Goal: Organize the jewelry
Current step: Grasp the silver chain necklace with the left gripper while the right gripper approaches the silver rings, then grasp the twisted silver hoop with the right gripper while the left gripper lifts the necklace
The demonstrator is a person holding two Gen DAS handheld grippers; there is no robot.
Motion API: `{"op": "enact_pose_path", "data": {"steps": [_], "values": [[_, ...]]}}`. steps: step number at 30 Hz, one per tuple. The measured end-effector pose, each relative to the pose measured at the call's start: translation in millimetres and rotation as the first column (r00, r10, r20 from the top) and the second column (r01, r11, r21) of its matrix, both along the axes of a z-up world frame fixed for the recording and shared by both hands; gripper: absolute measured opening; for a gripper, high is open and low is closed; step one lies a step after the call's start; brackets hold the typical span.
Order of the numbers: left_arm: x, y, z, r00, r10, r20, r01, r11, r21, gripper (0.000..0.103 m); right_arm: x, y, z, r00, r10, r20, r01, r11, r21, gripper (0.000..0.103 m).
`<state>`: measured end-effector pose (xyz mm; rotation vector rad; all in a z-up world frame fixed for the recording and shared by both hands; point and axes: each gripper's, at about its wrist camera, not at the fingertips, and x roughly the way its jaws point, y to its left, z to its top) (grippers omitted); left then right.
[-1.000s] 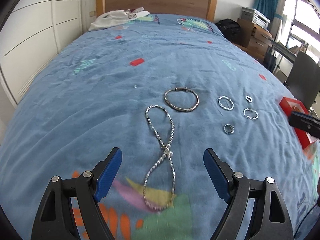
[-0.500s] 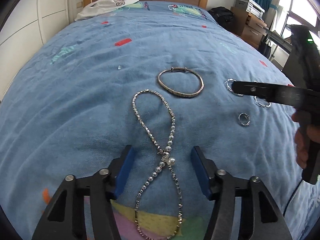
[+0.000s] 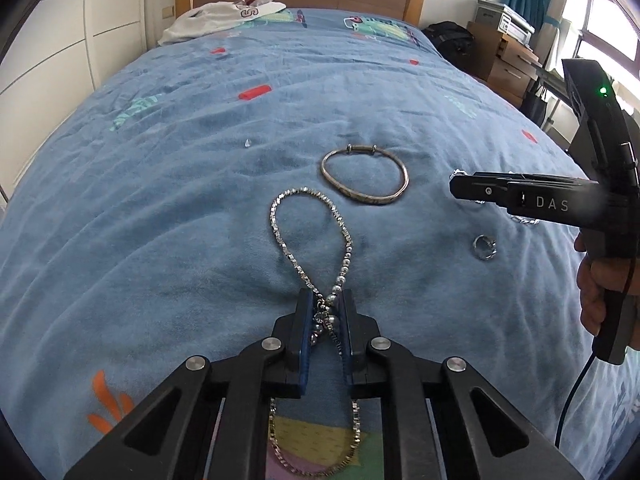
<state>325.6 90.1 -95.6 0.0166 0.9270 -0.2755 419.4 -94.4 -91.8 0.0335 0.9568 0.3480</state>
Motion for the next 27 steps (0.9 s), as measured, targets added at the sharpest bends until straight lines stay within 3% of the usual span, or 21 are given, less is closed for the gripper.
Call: {"op": "enact_pose_path", "data": {"steps": [5, 12, 21, 27], "values": [[-6, -7, 25, 1.000, -0.005, 0.028, 0.006, 1.000, -0.004, 0.012, -11, -6, 22, 0.999, 0.003, 0.044, -0.004, 1.000, 0.027, 0.037], [-21, -42, 82, 0.993, -0.051, 0.102, 0.052, 0.999, -0.003, 0.012, -46, -47, 70, 0.994, -0.027, 0.104, 0.022, 0.998, 0.051, 0.037], [-40, -143, 153, 0.966, -0.174, 0.189, 0.186, 0.981, -0.050, 0.012, -104, -158, 135, 0.970, -0.150, 0.192, 0.142, 0.988, 0.054, 0.037], [-40, -223, 176, 0.942, -0.259, 0.214, 0.283, 0.955, -0.092, 0.012, -133, -238, 166, 0.945, -0.233, 0.231, 0.232, 0.972, 0.033, 0.037]]}}
